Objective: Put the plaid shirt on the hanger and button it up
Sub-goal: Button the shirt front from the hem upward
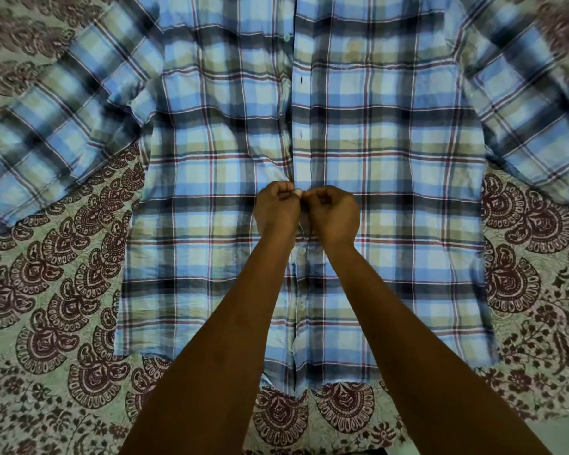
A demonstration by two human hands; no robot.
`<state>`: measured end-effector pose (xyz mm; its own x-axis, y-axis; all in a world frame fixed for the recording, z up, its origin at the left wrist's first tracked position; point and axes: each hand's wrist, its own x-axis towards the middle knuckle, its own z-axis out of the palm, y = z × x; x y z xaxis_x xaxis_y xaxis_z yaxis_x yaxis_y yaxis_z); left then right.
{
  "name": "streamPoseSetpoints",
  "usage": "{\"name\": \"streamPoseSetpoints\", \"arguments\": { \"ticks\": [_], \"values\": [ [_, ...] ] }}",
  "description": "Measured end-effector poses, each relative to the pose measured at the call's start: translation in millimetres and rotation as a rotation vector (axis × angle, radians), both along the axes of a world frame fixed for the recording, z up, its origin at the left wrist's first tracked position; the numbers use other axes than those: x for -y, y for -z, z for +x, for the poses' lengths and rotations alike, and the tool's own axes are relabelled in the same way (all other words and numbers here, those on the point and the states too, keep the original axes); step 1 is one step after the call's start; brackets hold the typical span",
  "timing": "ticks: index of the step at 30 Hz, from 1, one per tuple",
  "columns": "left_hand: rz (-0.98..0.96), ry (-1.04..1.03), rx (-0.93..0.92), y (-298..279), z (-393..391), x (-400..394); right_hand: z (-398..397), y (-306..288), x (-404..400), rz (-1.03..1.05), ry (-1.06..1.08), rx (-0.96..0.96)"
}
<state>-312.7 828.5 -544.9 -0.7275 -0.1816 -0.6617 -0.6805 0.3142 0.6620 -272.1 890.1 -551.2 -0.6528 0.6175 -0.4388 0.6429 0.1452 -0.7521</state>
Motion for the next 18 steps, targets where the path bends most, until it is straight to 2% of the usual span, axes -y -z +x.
{"name": "streamPoseSetpoints", "arguments": {
  "ticks": [3,9,11,15,18],
  "values": [
    [0.038,0.020,-0.023,2.6,3.4,3.3,-5.3,-0.6,-5.8,-0.011,-0.018,0.071],
    [0.009,0.094,-0.038,6.6,-0.3,6.6,-5.0,0.4,-7.8,0.041,-0.068,0.090],
    [-0.076,0.180,-0.087,4.8,-2.5,7.6,-6.3,0.2,-7.6,0.064,-0.091,0.110],
    [-0.372,0.402,-0.260,-5.0,0.9,3.9,-8.3,-2.2,-4.4,0.146,-0.185,0.121],
    [-0.406,0.435,-0.292,-4.4,2.7,5.9,-9.8,-2.8,-12.4,0.101,-0.219,0.123]
  ]
}}
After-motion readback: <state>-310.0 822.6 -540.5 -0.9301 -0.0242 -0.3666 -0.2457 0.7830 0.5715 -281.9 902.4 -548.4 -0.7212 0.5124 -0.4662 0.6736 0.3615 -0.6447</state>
